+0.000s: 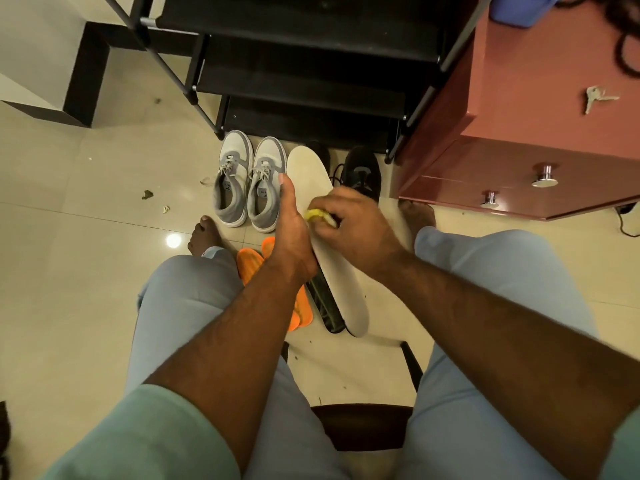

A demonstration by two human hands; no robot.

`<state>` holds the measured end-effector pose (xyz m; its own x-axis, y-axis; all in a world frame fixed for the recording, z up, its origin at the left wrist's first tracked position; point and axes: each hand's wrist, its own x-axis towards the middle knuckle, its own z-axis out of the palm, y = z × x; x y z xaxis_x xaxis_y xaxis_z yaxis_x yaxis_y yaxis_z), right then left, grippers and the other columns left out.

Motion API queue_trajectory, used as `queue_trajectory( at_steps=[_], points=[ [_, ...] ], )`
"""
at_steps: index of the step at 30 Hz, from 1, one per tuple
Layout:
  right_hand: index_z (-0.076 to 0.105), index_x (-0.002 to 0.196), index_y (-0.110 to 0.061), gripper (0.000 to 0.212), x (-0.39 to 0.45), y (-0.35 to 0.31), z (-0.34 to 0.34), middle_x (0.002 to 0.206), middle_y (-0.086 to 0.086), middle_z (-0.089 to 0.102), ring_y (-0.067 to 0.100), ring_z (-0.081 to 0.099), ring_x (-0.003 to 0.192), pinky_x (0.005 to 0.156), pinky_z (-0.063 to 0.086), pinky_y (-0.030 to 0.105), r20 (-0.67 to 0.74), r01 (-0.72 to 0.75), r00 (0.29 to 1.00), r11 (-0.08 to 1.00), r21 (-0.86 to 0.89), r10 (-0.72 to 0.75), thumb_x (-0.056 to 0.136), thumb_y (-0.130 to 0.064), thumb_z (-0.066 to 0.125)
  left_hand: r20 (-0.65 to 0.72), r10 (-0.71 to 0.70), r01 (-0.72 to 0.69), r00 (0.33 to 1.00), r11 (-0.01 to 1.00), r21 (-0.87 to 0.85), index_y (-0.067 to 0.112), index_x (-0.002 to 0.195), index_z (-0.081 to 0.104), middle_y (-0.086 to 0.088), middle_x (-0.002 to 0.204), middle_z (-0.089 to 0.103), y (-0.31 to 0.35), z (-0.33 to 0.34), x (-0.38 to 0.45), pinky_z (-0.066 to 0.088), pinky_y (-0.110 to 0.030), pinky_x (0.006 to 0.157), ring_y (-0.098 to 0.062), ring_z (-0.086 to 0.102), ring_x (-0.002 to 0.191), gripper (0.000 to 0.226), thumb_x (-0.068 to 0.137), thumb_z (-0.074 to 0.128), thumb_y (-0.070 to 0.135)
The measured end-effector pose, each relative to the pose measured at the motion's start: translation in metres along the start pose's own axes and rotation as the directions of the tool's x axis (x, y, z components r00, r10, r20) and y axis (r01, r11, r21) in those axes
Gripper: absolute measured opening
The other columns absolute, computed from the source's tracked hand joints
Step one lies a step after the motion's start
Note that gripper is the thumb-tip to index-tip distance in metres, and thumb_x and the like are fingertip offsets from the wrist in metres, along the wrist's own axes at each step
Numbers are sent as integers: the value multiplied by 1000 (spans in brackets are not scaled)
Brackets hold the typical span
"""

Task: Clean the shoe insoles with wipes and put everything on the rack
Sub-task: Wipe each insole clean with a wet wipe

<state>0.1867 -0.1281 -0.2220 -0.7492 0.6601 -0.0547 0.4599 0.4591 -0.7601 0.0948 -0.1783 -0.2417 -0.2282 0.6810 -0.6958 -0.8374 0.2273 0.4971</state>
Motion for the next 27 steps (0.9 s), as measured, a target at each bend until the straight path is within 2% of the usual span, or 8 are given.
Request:
queue_trajectory(
  at_steps=[4, 6, 10, 13, 18, 21, 24, 27],
  points=[
    [69, 108, -10, 21, 8, 23, -11, 95, -2, 60, 11, 55, 84, 83, 54, 33, -60, -298, 952, 953, 63, 301, 88, -14, 64, 7, 15, -15, 1000, 1000, -5, 16, 113, 64, -7, 90, 68, 1, 1, 4, 50, -35, 80, -22, 63, 85, 79, 92, 18, 76],
    [70, 106, -10, 20, 5, 16, -11, 94, -2, 63, 10, 56, 83, 83, 54, 29, -54, -299, 951, 948, 110, 306, 87, -14, 65, 5, 23, -23, 1000, 1000, -8, 15, 110, 65, -8, 90, 68, 1, 1, 5, 50, -36, 81, -22, 64, 84, 78, 92, 19, 76],
    [73, 96, -15, 17, -6, -11, -3, 92, -1, 64, 10, 57, 83, 76, 48, 17, 35, -108, 994, 976, 188, 103, 81, -10, 66, -34, 43, -45, 999, 997, -62, 12, 114, 66, -10, 93, 70, 1, -1, 5, 54, -39, 87, -25, 67, 87, 74, 93, 28, 72],
    [73, 100, -14, 17, -1, 1, -3, 94, -2, 65, 13, 60, 85, 79, 51, 22, -14, -207, 976, 948, 244, 216, 83, -15, 69, -12, 14, -14, 1000, 999, -51, 12, 113, 65, -11, 91, 69, 3, 1, 1, 55, -36, 79, -25, 67, 83, 74, 93, 27, 72],
    [70, 104, -11, 18, 9, 33, -7, 95, 2, 67, 17, 61, 86, 85, 55, 39, -50, -418, 902, 898, 141, 428, 88, -16, 65, -21, 42, -42, 999, 999, 18, 13, 117, 65, -8, 96, 66, 0, 1, 3, 47, -34, 74, -22, 60, 83, 73, 95, 27, 70],
    [70, 104, -13, 18, 3, 17, -6, 97, -1, 64, 14, 59, 87, 84, 54, 33, 3, -294, 955, 945, 142, 296, 87, -16, 65, -3, 31, -31, 1000, 999, -21, 11, 106, 67, -11, 96, 64, -4, 1, 4, 48, -38, 84, -25, 61, 88, 75, 92, 26, 73],
    [71, 96, -16, 16, -6, -4, 0, 91, -3, 62, 12, 56, 85, 77, 48, 26, 47, -69, 997, 989, 133, 63, 82, -14, 63, -11, 16, -16, 1000, 998, -57, 11, 113, 64, -10, 98, 65, -3, 1, 2, 52, -37, 87, -24, 64, 92, 72, 94, 28, 70],
    [70, 100, -15, 19, 2, 9, -2, 91, -5, 56, 15, 56, 85, 78, 51, 34, -21, -127, 991, 989, 73, 129, 84, -18, 62, 17, 8, -8, 1000, 999, -42, 13, 119, 64, -11, 102, 68, -4, 4, -1, 52, -38, 87, -25, 65, 95, 73, 94, 26, 70]
  ],
)
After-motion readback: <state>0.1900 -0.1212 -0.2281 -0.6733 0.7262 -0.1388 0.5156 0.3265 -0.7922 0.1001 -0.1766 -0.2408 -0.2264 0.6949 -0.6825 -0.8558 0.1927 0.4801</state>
